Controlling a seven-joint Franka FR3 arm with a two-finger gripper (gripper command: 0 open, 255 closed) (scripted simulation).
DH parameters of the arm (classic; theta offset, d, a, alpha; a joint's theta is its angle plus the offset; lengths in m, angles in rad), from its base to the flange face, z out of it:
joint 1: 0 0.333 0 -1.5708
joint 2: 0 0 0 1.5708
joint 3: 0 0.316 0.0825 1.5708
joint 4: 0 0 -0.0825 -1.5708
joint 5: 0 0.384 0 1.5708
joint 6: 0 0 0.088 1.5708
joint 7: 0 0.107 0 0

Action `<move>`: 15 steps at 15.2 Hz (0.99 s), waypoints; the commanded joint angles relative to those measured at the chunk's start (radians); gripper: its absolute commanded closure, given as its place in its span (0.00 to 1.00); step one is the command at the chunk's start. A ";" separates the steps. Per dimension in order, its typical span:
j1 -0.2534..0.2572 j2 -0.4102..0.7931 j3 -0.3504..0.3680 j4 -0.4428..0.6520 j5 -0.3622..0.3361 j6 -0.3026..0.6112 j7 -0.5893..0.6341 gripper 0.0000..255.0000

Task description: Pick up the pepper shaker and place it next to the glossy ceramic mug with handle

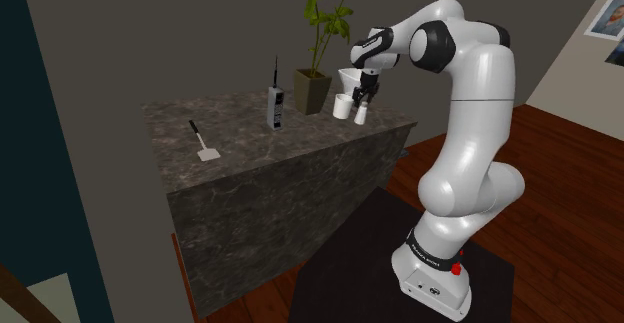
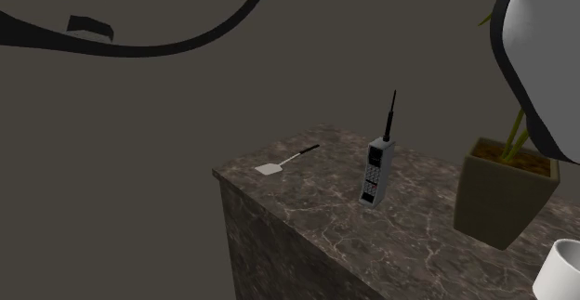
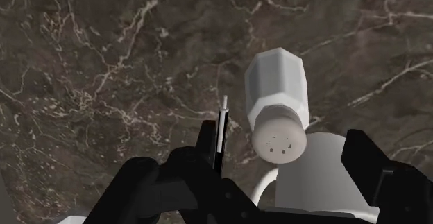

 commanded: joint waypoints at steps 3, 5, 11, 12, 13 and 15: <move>0.000 0.000 0.000 0.000 0.000 0.000 0.000 0.00; 0.003 -0.017 -0.001 0.009 -0.003 -0.026 0.002 0.00; 0.010 -0.059 -0.004 0.042 -0.011 -0.100 0.007 0.00; 0.010 -0.059 -0.004 0.042 -0.011 -0.100 0.007 0.00; 0.010 -0.058 -0.004 0.042 -0.011 -0.100 0.007 0.00; 0.010 -0.058 -0.004 0.042 -0.011 -0.100 0.007 0.00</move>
